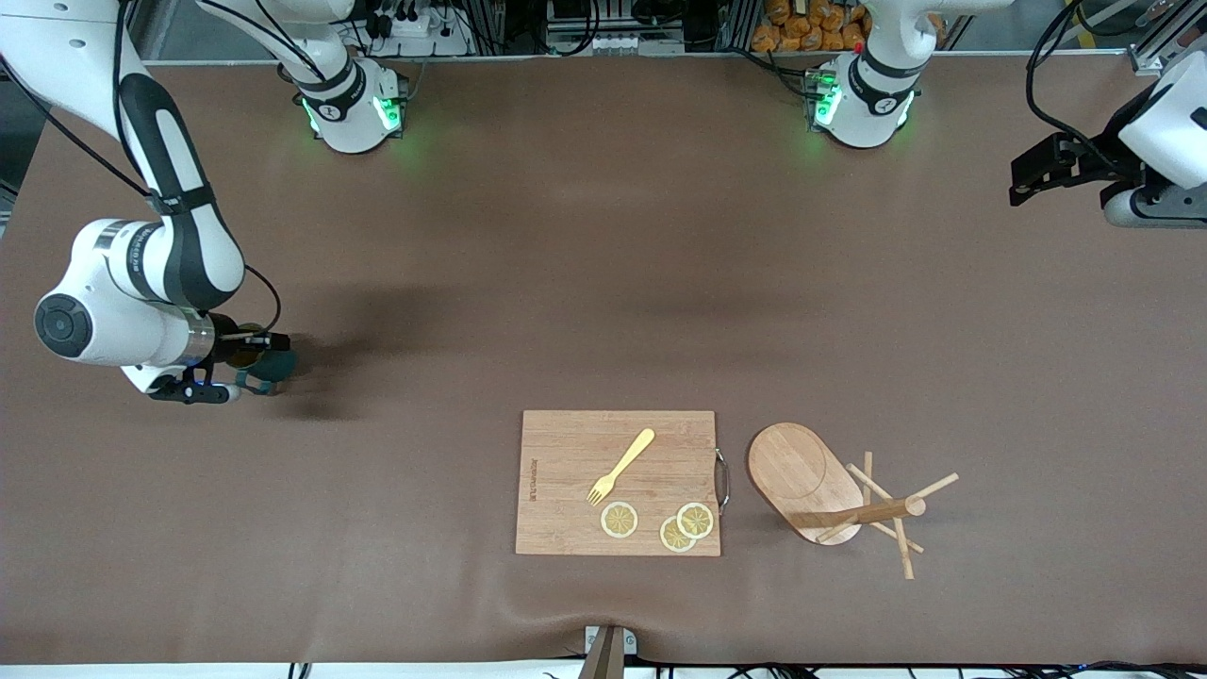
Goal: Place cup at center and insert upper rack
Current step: 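Grasp the teal mug by its rim with the right gripper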
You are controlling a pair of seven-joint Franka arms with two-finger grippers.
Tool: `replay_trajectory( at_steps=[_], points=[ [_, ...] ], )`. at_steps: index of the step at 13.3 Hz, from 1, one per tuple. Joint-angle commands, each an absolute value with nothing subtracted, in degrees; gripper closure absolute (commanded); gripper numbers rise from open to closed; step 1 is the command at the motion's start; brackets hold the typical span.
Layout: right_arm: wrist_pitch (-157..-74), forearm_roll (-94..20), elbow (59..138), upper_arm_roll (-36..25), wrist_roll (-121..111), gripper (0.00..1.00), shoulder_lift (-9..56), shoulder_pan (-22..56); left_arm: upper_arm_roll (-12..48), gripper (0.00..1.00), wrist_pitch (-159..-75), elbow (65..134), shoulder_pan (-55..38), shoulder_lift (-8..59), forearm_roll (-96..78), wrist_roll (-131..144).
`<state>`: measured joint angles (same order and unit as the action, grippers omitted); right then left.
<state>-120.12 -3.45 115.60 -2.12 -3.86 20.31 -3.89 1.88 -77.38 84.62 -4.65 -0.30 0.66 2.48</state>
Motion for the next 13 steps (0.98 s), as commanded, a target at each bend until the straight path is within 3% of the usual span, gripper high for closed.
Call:
replay_trajectory(
  at_steps=[1,2,4,5,8,13],
  points=[
    [-125.0,-4.7,120.2,-1.5,-4.7,0.41,18.9,-4.9,2.1,0.00,-76.7,84.3,-4.7,-0.2,0.2,1.9],
    [-127.0,-4.7,121.4,-1.5,-4.7,0.55,18.8,-4.7,2.1,0.00,-76.7,84.4,-4.7,-0.2,0.2,1.9],
    [-126.7,-4.7,121.5,-1.5,-4.7,0.94,18.7,-4.4,2.1,0.00,-76.7,84.4,-4.7,0.3,0.1,2.0],
    [-126.5,-4.7,121.2,-1.5,-4.8,1.00,18.6,-4.4,2.1,0.00,-76.7,84.4,-4.7,0.4,0.2,2.0],
    [-125.3,-4.7,120.2,-1.4,-4.8,1.00,18.3,-4.3,2.1,0.00,-76.7,84.5,-4.7,1.1,0.2,1.9],
    [-114.1,-4.7,113.0,-1.3,-4.8,1.00,18.0,-3.6,2.2,0.00,-77.5,84.5,-5.3,1.4,-1.5,1.8]
  ],
)
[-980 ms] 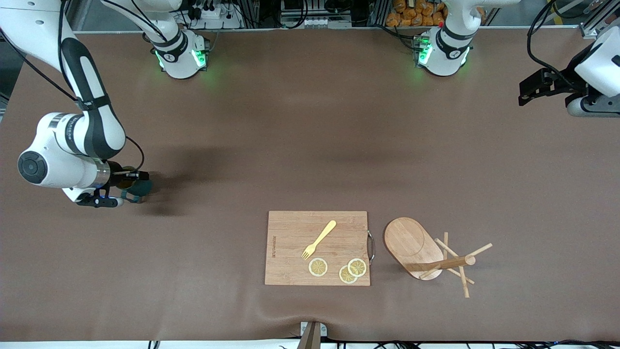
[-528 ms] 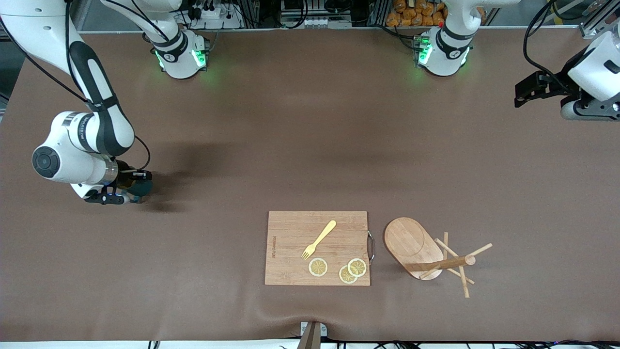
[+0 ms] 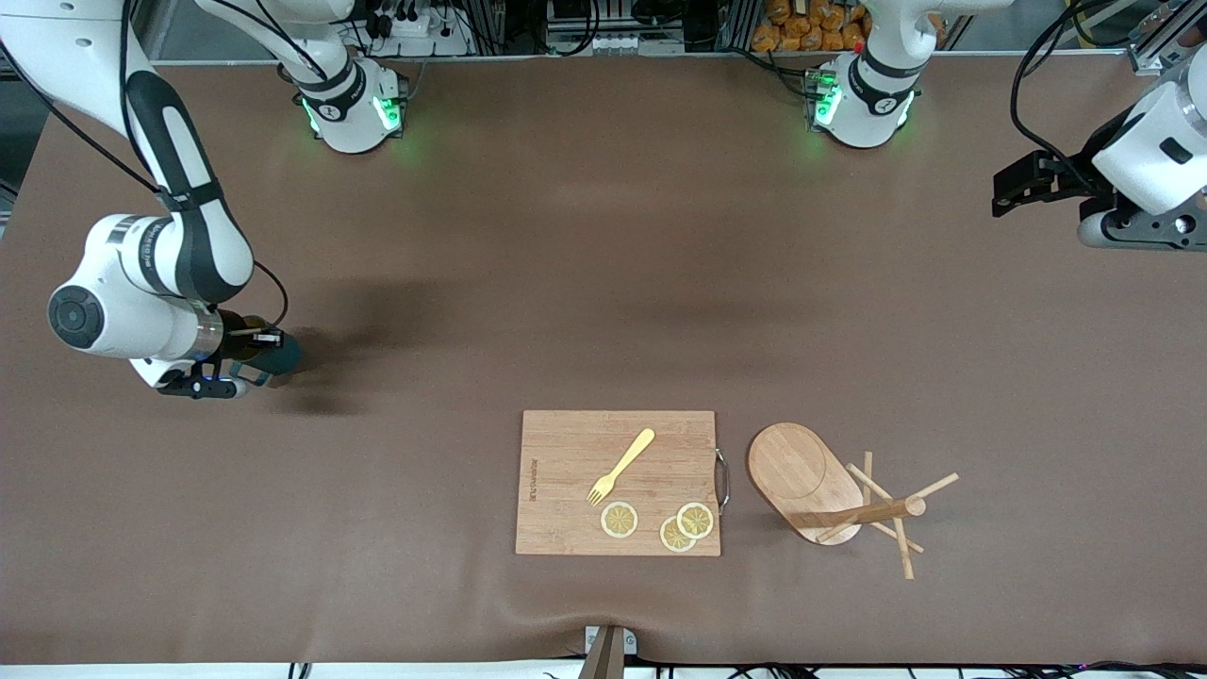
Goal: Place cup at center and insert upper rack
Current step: 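Grasp the teal mug by its rim with the right gripper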
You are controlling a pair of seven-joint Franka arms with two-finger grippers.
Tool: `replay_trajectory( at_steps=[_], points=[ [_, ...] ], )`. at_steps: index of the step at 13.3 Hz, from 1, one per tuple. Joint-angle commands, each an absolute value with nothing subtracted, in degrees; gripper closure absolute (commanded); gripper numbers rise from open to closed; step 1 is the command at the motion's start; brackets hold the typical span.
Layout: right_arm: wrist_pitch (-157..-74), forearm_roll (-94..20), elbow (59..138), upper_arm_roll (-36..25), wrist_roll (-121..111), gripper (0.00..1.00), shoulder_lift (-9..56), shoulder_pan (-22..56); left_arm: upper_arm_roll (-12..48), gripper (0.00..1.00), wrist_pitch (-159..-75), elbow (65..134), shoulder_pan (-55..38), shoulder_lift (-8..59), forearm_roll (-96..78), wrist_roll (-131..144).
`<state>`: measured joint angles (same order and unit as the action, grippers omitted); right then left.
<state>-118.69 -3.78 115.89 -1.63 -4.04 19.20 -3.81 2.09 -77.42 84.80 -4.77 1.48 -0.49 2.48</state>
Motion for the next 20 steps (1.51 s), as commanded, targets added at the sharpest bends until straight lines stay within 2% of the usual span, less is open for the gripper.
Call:
replay_trajectory(
  at_steps=[1,4,7,12,15,17,20],
  points=[
    [-112.2,-4.7,111.7,-1.3,-4.2,1.00,17.8,-2.4,2.1,0.00,-77.8,84.5,-6.2,1.3,-1.4,1.7],
    [-111.0,-4.8,111.4,-1.2,-0.9,1.00,16.8,0.4,2.1,0.00,-77.9,84.5,-6.9,1.0,-1.3,1.8],
    [-110.4,-10.4,111.6,-1.0,4.3,1.00,15.9,3.9,2.0,0.00,-79.9,84.6,-6.2,1.2,-0.7,1.6],
    [-110.8,-12.7,111.9,-0.9,23.5,1.00,15.6,14.3,2.1,0.00,-80.1,84.4,-6.9,1.1,2.3,1.6],
    [-111.3,-18.3,111.9,-1.0,32.3,1.00,15.6,19.5,2.9,0.00,-80.1,84.3,-7.7,1.1,1.6,1.8],
    [-113.5,-18.7,111.9,-1.0,42.0,1.00,15.6,25.0,5.2,0.00,-80.0,84.4,-8.1,1.1,1.7,2.6],
    [-118.7,-19.2,111.7,-0.9,56.4,1.00,16.1,33.4,5.3,0.00,-80.1,84.4,-7.7,1.3,1.8,2.6]
  ],
)
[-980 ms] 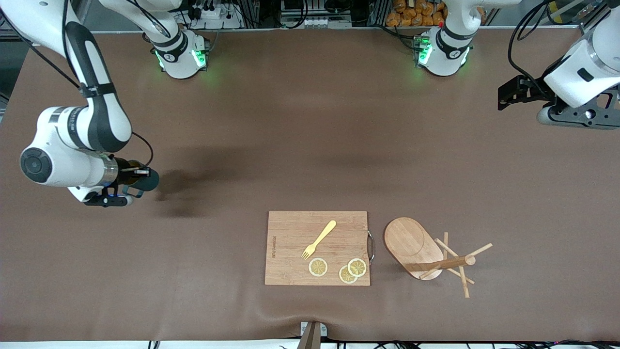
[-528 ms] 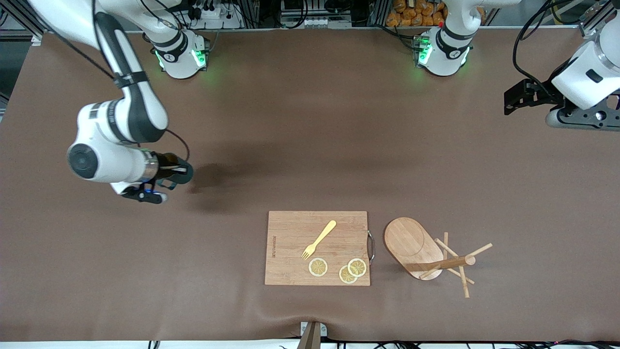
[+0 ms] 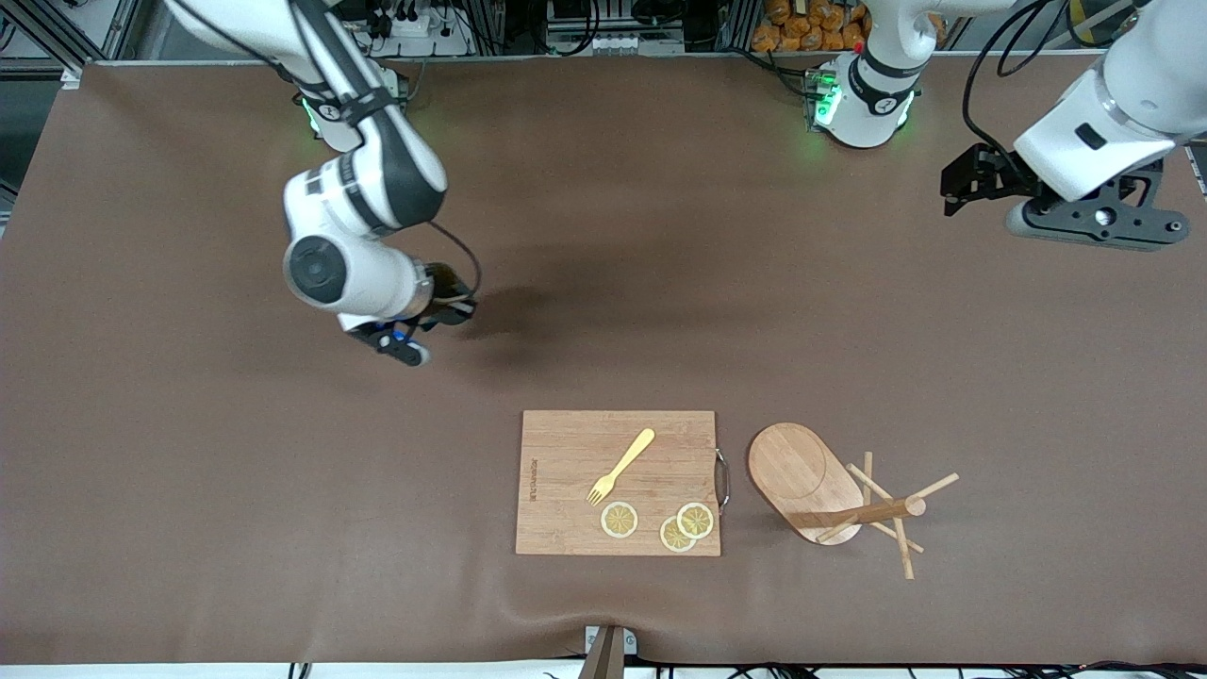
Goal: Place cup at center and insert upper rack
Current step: 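Carry the teal mug to the table center with the right gripper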
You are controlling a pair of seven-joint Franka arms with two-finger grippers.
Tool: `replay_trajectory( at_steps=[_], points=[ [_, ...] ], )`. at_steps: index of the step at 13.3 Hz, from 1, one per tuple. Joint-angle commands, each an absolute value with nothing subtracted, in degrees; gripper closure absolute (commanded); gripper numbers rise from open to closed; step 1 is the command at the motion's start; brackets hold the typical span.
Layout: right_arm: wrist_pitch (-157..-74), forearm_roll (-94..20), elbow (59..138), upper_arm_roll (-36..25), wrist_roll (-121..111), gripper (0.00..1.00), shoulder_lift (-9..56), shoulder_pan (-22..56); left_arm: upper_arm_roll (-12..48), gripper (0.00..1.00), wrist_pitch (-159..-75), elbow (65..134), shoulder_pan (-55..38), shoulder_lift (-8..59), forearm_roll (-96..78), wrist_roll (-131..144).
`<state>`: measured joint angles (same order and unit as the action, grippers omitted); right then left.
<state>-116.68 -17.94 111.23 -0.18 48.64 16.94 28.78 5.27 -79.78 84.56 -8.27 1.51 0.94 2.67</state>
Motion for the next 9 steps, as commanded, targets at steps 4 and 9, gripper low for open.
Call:
replay_trajectory(
  at_steps=[4,9],
  points=[
    [-121.8,-21.3,110.0,-1.0,71.7,1.00,16.6,41.1,5.3,0.00,-80.2,84.3,-7.6,1.5,2.1,2.7],
    [-123.9,-23.0,100.3,-1.1,89.8,1.00,23.5,47.5,5.2,0.00,-80.2,84.4,-7.6,1.8,2.0,3.3]
  ],
)
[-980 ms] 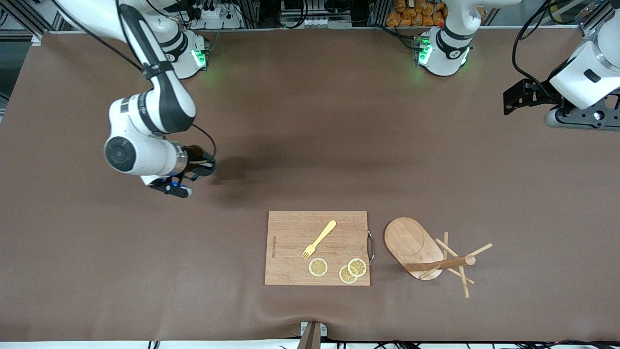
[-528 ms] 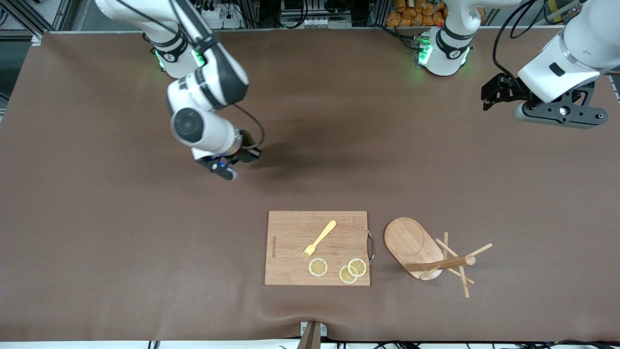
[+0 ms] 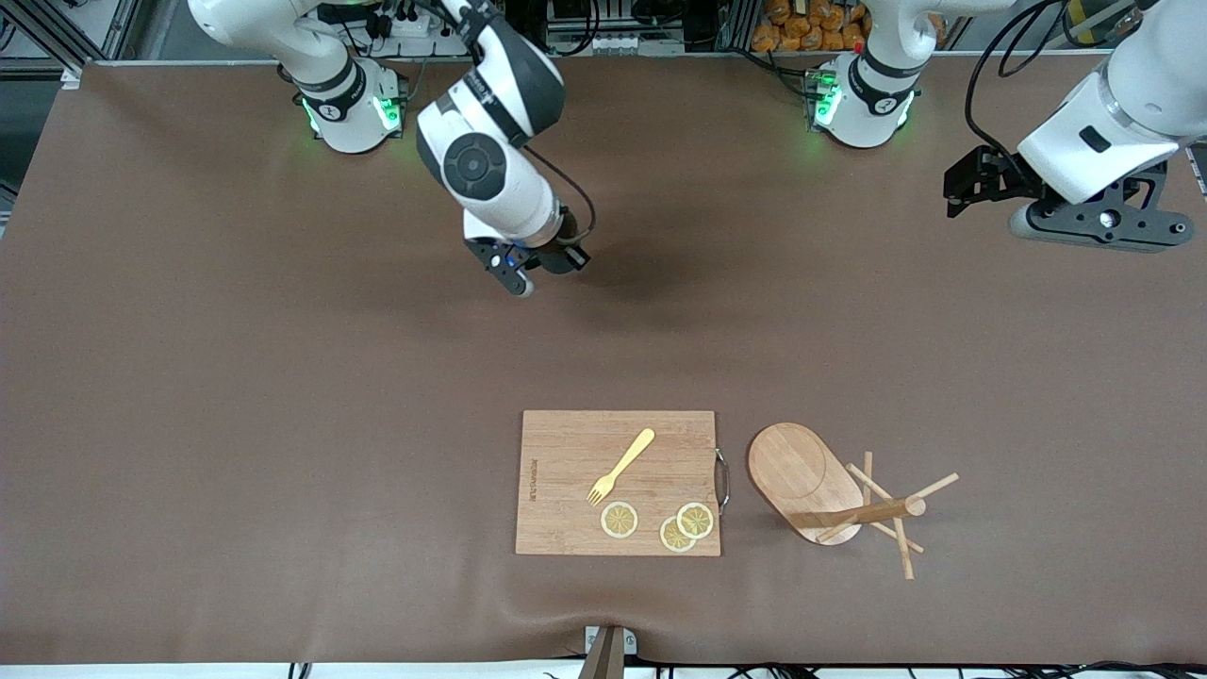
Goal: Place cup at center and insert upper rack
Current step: 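Carry the teal mug to the table center with the right gripper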
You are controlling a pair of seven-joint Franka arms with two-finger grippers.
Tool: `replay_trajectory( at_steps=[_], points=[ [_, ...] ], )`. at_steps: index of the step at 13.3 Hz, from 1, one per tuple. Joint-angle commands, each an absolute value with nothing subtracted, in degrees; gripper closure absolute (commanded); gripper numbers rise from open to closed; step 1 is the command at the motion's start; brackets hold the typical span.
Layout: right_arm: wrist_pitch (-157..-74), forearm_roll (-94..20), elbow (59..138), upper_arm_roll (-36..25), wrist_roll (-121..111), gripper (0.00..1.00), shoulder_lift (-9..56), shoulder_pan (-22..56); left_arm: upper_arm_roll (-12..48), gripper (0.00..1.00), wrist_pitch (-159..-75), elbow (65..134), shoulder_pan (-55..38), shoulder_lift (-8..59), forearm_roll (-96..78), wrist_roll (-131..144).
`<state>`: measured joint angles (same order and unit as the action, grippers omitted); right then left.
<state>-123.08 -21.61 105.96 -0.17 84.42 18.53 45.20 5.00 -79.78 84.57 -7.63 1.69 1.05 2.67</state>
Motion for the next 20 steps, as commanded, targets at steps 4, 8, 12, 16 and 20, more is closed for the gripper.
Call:
replay_trajectory(
  at_steps=[4,8,12,16,20],
  points=[
    [-129.7,-23.0,95.1,-1.1,97.7,1.00,30.0,51.1,4.8,0.00,-80.2,84.3,-7.3,1.8,0.8,3.2],
    [-131.3,-22.7,90.4,-1.1,104.3,1.00,35.7,53.6,4.8,0.00,-81.0,84.4,-7.7,3.9,0.6,3.3],
    [-132.8,-21.9,87.9,-1.2,110.2,1.00,38.1,54.8,4.8,0.00,-81.1,84.5,-7.6,3.9,0.4,3.3],
    [-134.8,-20.3,87.9,-1.2,110.1,1.00,39.9,54.9,4.9,0.00,-81.1,84.6,-7.5,4.0,0.4,3.3],
    [-134.9,-20.3,88.0,-1.2,110.2,1.00,40.4,55.2,4.9,0.00,-81.1,84.7,-7.5,4.7,0.3,3.3]
  ],
)
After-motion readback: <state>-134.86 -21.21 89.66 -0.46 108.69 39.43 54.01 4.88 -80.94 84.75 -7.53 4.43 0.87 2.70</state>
